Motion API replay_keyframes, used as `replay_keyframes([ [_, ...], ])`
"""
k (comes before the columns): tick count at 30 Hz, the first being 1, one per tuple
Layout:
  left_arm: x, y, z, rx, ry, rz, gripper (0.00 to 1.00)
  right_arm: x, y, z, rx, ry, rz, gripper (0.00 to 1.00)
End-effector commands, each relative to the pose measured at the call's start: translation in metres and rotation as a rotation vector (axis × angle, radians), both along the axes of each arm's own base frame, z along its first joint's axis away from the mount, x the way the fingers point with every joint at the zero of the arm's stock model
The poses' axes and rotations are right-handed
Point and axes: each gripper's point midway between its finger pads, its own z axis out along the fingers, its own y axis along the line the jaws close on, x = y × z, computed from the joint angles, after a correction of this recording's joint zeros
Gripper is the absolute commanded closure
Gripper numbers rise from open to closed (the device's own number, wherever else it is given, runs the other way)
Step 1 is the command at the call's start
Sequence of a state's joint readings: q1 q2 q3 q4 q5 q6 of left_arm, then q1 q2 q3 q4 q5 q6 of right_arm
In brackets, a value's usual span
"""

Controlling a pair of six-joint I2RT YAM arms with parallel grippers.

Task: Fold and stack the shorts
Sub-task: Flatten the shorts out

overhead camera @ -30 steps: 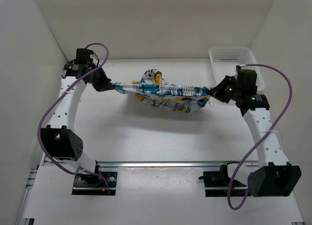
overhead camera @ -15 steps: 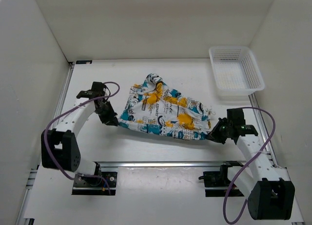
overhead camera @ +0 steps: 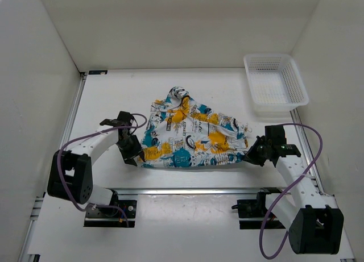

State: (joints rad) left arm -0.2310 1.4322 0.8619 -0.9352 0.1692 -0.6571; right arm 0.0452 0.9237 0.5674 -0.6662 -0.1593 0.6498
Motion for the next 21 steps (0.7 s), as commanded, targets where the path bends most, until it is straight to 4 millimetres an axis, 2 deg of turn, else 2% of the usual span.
replay_keyframes([
  [1, -0.005, -0.006, 0.009, -0.011, -0.054, 0.072, 0.49, 0.016, -0.003, 0.015, -0.012, -0.064, -0.006, 1.00],
  [5, -0.013, -0.008, 0.003, 0.000, -0.036, 0.135, 0.49, 0.016, -0.003, 0.015, -0.012, -0.064, -0.006, 1.00],
  [9, 0.002, -0.014, -0.007, 0.011, -0.057, 0.126, 0.44, 0.016, -0.005, 0.015, -0.025, -0.067, -0.003, 1.00],
  [13, 0.021, -0.016, -0.030, 0.064, -0.022, 0.107, 0.46, 0.016, -0.005, 0.016, -0.024, -0.076, -0.003, 1.00],
  [15, 0.030, -0.018, -0.036, 0.089, -0.020, 0.090, 0.51, 0.018, -0.005, 0.020, -0.024, -0.085, -0.003, 1.00],
  [17, 0.039, -0.023, -0.040, 0.093, -0.012, 0.071, 0.72, 0.020, -0.005, 0.023, -0.028, -0.096, 0.005, 1.00],
  [18, 0.044, -0.025, -0.037, 0.088, -0.024, 0.071, 0.90, 0.023, -0.006, 0.026, -0.036, -0.107, 0.000, 1.00],
  [20, 0.056, -0.030, -0.023, 0.069, -0.053, 0.059, 0.90, 0.029, -0.006, 0.033, -0.040, -0.125, 0.008, 1.00],
  [21, 0.057, -0.023, -0.013, 0.108, -0.061, 0.065, 0.90, 0.032, -0.006, 0.038, -0.040, -0.137, 0.008, 1.00],
])
